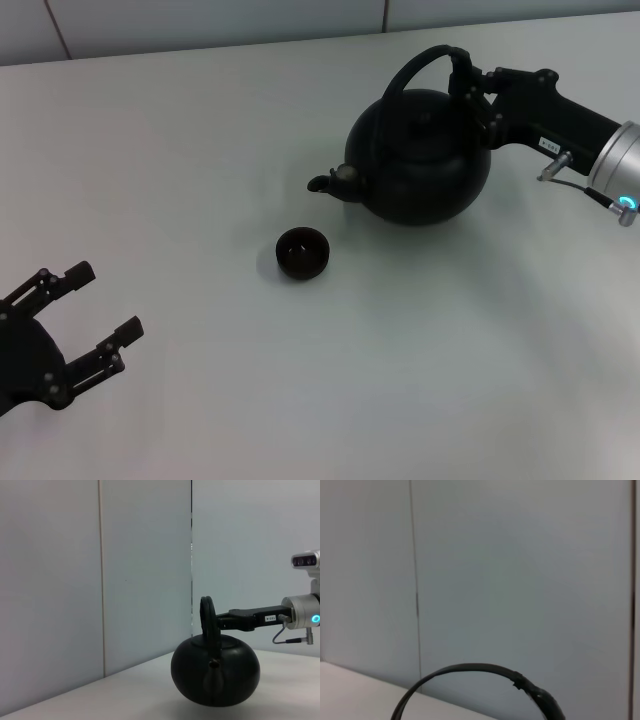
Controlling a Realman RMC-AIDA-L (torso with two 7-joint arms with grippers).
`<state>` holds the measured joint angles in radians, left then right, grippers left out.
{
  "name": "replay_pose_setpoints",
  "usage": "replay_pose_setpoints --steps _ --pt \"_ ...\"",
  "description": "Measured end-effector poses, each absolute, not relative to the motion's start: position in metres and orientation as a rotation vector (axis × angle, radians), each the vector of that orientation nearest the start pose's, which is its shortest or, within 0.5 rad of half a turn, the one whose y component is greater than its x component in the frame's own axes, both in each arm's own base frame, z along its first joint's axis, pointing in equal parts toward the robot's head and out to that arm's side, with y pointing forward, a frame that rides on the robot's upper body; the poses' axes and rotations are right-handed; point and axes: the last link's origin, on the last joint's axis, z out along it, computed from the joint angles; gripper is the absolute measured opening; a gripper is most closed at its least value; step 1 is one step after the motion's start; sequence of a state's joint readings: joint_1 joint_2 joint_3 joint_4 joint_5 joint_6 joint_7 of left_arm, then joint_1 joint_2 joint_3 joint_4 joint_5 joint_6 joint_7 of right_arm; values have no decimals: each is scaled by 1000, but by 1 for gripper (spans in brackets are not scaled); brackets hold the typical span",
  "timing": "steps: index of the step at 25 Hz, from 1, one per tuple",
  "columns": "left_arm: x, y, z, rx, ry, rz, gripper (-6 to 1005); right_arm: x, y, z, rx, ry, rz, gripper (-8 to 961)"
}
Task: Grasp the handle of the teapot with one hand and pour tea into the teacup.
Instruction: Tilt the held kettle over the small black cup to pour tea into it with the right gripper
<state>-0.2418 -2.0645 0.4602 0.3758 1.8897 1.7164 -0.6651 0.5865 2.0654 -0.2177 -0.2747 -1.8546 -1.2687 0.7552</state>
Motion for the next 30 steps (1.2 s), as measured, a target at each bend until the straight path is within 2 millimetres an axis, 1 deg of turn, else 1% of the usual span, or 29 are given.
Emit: replay_pose_setpoints --steps 9,19,24,30 --pt "-335 221 -3 -2394 -317 -874 792 292 368 6 -2206 326 680 95" --pt "-336 220 -3 -2393 -323 -872 791 286 374 12 -2235 241 640 95" --pt "-335 219 -4 -2392 -328 -880 791 282 376 12 -2243 174 617 95" --pt "-335 220 -4 -2390 -330 -884 791 277 379 11 -2261 135 605 95"
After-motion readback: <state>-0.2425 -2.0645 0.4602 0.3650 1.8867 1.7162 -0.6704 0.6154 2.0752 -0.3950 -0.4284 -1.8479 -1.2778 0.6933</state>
